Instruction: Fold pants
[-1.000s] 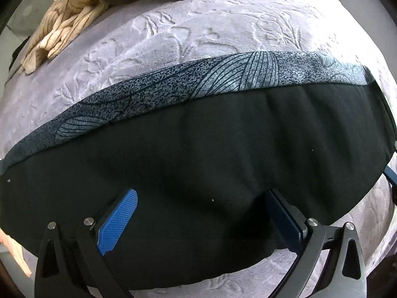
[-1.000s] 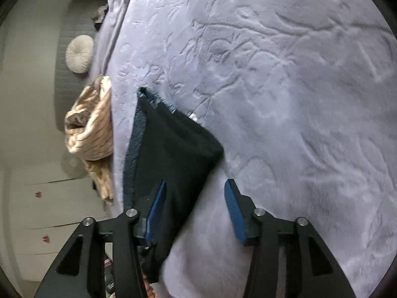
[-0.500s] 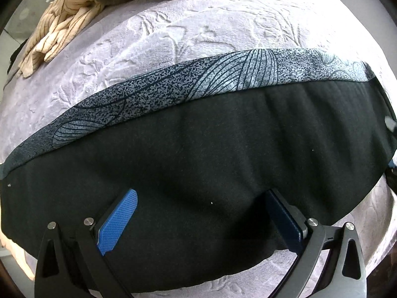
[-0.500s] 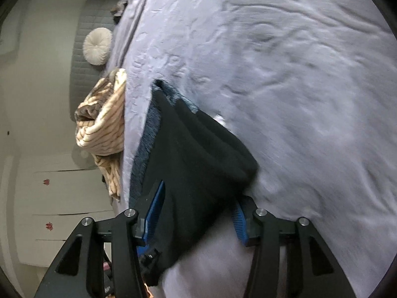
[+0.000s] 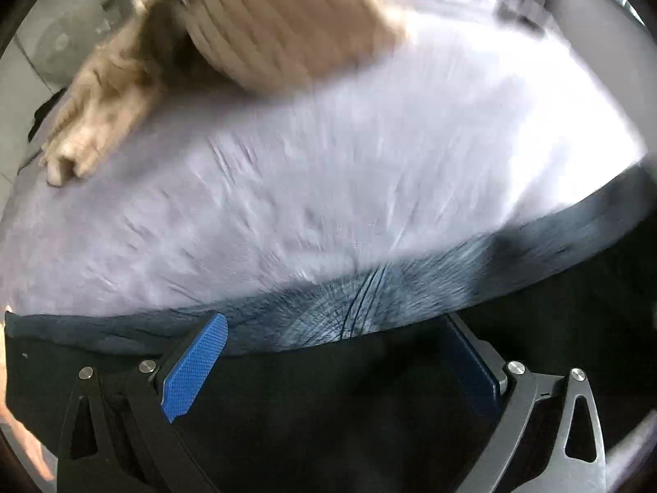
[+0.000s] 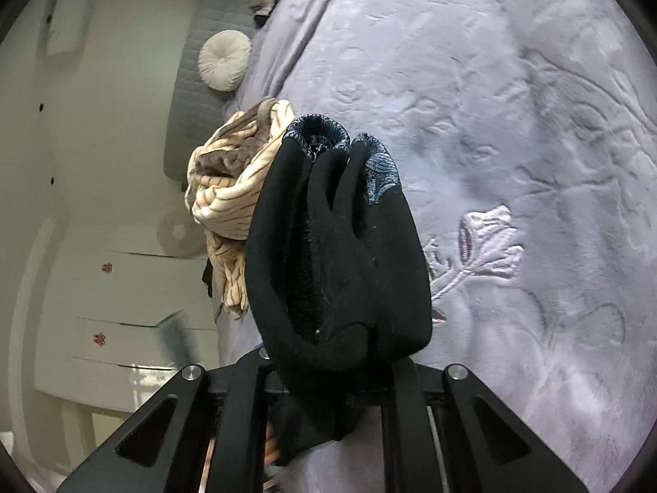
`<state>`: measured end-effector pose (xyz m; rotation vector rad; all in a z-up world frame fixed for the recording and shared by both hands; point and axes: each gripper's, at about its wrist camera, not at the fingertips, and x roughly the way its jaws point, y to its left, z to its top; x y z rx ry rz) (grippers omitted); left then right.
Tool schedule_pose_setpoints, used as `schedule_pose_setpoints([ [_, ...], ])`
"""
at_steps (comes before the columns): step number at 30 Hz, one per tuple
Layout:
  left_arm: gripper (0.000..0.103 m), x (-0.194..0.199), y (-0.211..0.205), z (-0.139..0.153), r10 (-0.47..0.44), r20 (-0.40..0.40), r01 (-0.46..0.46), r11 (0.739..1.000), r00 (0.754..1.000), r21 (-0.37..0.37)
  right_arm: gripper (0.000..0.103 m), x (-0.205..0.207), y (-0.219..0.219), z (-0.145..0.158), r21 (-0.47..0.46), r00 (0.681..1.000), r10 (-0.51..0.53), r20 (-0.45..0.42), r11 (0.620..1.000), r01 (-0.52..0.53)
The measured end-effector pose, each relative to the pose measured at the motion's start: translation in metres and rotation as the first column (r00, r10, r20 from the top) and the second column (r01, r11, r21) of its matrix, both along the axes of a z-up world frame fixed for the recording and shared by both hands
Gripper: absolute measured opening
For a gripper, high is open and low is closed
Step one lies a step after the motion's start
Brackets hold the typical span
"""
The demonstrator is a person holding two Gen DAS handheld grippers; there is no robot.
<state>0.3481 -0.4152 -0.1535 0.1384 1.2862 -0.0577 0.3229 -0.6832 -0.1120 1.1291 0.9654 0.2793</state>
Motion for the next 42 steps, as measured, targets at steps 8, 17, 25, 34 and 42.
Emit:
schedule_pose_setpoints([
  [8, 0.103, -0.006, 0.017, 0.013, 0.008, 0.019, -0.007, 0.998, 1.0, -0.055, 0.014, 0.007, 0.02, 0.036, -0.1, 0.997, 0.065, 0.041, 0.993, -0.06],
  [17, 0.103, -0.041, 0.114, 0.055, 0.034, 0.073, -0.024, 0.991, 0.997, -0.129, 0.014, 0.004, 0.125, 0.114, -0.395, 0.956, 0.269, 0.12, 0.896, -0.202],
  [25, 0.103, -0.077, 0.249, 0.065, 0.134, 0.069, -0.129, 0.989, 0.989, -0.074, 0.017, -0.003, 0.295, 0.09, -0.561, 0.887, 0.462, 0.015, 0.738, -0.375],
  [34, 0.103, -0.117, 0.356, 0.049, 0.277, 0.006, -0.276, 0.96, 0.961, -0.054, 0.04, -0.018, 0.43, -0.002, -0.771, 0.789, 0.541, -0.291, 0.356, -0.528],
  [42, 0.103, -0.118, 0.33, 0.06, 0.187, -0.009, -0.185, 0.964, 0.982, -0.192, 0.071, -0.034, 0.393, 0.061, -0.644, 0.74, 0.649, -0.176, 0.493, -0.585],
])
